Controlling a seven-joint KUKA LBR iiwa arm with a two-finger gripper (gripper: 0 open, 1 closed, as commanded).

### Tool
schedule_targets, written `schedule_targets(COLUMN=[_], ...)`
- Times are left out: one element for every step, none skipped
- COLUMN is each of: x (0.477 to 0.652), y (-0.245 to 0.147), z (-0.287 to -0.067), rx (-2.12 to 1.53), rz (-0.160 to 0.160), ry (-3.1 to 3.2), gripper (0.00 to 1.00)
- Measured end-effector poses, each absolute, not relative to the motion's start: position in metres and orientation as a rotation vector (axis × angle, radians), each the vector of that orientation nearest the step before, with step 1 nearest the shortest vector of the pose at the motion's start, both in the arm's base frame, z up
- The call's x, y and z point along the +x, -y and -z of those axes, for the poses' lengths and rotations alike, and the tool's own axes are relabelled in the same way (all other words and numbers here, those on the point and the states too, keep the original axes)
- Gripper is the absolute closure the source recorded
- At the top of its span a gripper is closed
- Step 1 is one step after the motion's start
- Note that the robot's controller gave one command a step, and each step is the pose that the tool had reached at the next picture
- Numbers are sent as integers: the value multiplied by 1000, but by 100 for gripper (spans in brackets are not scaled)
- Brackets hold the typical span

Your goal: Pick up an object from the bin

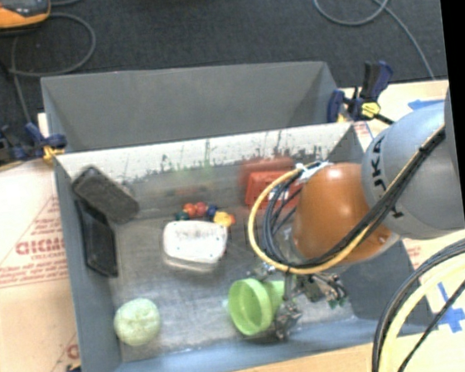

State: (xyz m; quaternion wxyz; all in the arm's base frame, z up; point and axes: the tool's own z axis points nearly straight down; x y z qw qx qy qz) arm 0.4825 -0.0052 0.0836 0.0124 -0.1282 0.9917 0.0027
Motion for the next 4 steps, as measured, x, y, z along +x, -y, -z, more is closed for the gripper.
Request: schedule_targets(x=[479, 477, 479, 480], y=[7, 9, 9, 9], z=[-101, -122, -137, -144], rx=[-402, -400, -397, -395], rz=[-4, -1, 1, 2], ry=[-3110, -3116, -3112, -3110], gripper=[100, 100, 100, 100])
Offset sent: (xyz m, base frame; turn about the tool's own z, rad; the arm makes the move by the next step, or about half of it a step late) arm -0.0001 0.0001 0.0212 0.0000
